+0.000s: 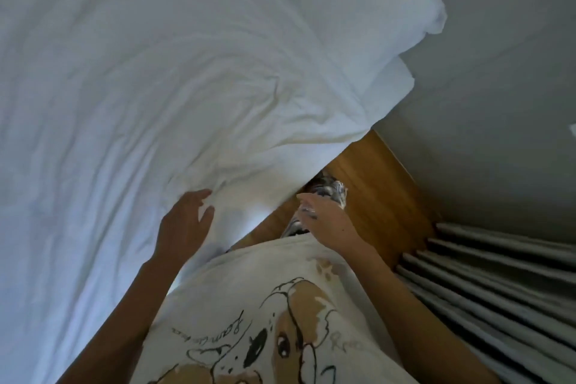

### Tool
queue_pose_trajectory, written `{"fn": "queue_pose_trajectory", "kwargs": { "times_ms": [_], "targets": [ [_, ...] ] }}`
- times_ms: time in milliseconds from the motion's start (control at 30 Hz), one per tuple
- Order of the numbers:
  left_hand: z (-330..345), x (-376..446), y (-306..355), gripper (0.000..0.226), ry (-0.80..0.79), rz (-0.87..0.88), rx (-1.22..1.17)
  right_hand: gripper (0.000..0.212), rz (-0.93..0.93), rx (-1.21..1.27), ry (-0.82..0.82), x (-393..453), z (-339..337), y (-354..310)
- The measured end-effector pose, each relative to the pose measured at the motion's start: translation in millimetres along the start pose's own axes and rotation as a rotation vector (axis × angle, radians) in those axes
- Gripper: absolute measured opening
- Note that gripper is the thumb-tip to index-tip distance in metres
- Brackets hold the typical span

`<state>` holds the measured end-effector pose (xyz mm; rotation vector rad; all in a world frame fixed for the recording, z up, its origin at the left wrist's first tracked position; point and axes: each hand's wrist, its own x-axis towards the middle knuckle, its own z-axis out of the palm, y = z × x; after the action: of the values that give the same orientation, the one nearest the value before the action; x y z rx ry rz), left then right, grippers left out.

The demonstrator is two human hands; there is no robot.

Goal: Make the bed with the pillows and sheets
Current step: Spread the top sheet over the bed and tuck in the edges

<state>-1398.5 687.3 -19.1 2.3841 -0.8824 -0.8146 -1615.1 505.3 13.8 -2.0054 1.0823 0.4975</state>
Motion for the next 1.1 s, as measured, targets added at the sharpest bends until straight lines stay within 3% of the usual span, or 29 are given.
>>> {"fn": "queue_pose_trajectory", "kwargs": {
  "times_ms": [133, 267, 333, 467, 533, 667, 767, 900, 967, 1100],
  "targets": [
    [73, 55, 42, 0.032, 0.094, -0.124, 0.027, 0.043, -0.089, -0.094, -0.171, 108, -77, 53],
    [140, 74, 92, 0.037, 0.011, -0.428, 0.021, 0.043, -0.149, -0.254, -0.303, 189, -148, 101],
    [165, 77, 120, 0.038, -0.023, -0.5, 0.014, 0.045, -0.212, -0.322, -0.307, 218, -181, 118],
    [208, 88, 161, 0.04, -0.031, -0.502, 0.031, 0.054, -0.303, -0.38, -0.24, 264, -205, 150],
    [232, 105, 162, 0.041, -0.047, -0.49, 0.084, 0.064, -0.337, -0.478, -0.304, 291, -195, 169],
    [285, 151, 131, 0.07, -0.098, -0.343, 0.279, 0.083, -0.535, -0.745, -0.425, 332, -139, 204],
    [311, 197, 84, 0.083, 0.018, -0.23, 0.486, 0.092, -0.692, -0.86, -0.369, 367, -87, 222],
    [321, 246, 12, 0.09, 0.051, -0.169, 0.627, 0.066, -0.82, -1.072, -0.209, 426, -48, 242],
    [329, 263, -12, 0.081, 0.071, -0.115, 0.662, 0.056, -0.888, -1.104, -0.137, 440, -35, 253],
    [349, 282, -33, 0.05, 0.361, -0.055, 0.61, 0.041, -1.012, -0.889, 0.13, 455, -21, 266]
  ]
}}
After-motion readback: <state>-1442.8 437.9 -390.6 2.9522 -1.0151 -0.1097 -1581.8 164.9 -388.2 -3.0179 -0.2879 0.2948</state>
